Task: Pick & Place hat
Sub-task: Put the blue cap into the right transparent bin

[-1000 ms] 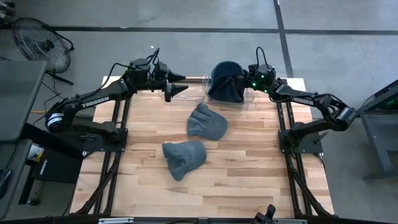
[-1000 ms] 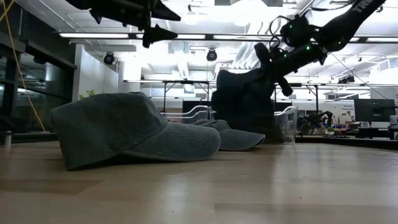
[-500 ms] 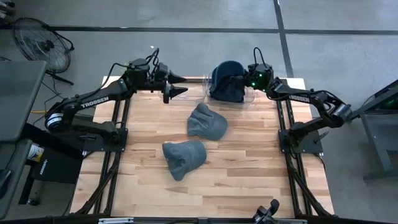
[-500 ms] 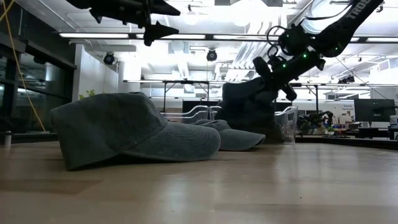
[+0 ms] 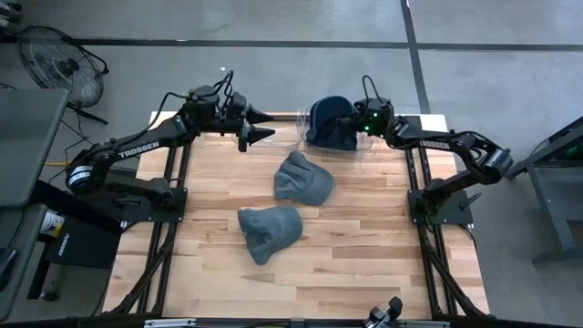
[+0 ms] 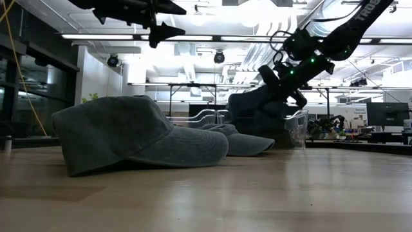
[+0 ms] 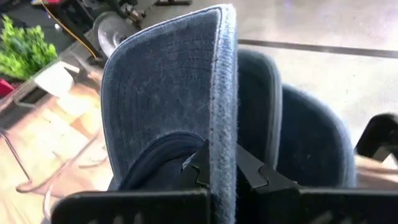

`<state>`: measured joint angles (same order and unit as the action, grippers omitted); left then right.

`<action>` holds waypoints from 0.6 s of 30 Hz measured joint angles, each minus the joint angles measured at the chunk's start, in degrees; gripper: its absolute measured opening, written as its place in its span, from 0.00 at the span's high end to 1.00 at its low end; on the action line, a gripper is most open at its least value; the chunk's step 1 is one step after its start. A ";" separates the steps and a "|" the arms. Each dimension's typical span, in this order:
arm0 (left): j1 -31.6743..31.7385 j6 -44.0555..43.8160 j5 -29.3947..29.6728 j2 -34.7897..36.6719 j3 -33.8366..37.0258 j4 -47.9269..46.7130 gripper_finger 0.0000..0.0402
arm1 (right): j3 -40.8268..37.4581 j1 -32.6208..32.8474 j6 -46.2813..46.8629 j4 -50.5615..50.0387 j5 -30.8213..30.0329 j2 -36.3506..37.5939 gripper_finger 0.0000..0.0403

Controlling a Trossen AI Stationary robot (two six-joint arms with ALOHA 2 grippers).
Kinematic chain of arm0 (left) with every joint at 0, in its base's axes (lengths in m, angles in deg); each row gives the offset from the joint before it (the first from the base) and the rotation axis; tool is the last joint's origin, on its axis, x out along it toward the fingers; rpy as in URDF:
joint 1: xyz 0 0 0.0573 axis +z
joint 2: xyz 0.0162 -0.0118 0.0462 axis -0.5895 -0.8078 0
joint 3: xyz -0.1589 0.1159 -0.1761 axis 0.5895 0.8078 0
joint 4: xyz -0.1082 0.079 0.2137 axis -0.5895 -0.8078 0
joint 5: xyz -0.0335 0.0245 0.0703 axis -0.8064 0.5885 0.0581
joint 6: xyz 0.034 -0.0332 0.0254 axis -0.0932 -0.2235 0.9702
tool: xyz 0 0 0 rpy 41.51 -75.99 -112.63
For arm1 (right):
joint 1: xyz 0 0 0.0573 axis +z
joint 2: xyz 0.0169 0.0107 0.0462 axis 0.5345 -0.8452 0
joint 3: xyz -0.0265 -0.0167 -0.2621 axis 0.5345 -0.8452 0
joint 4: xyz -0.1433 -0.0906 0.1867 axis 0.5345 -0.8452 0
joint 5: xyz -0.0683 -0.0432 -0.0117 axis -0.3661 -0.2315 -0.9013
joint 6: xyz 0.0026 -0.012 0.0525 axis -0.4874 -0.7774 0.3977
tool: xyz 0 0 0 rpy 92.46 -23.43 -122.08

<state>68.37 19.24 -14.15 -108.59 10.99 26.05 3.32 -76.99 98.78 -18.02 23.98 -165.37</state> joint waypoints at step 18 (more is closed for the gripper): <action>0.00 -1.03 -0.16 -0.02 0.00 0.00 0.28 | 0.26 1.20 5.02 -0.98 -3.13 -6.87 0.99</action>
<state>68.37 18.21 -14.30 -108.61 10.99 26.05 3.58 -75.79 103.80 -19.00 20.85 -172.24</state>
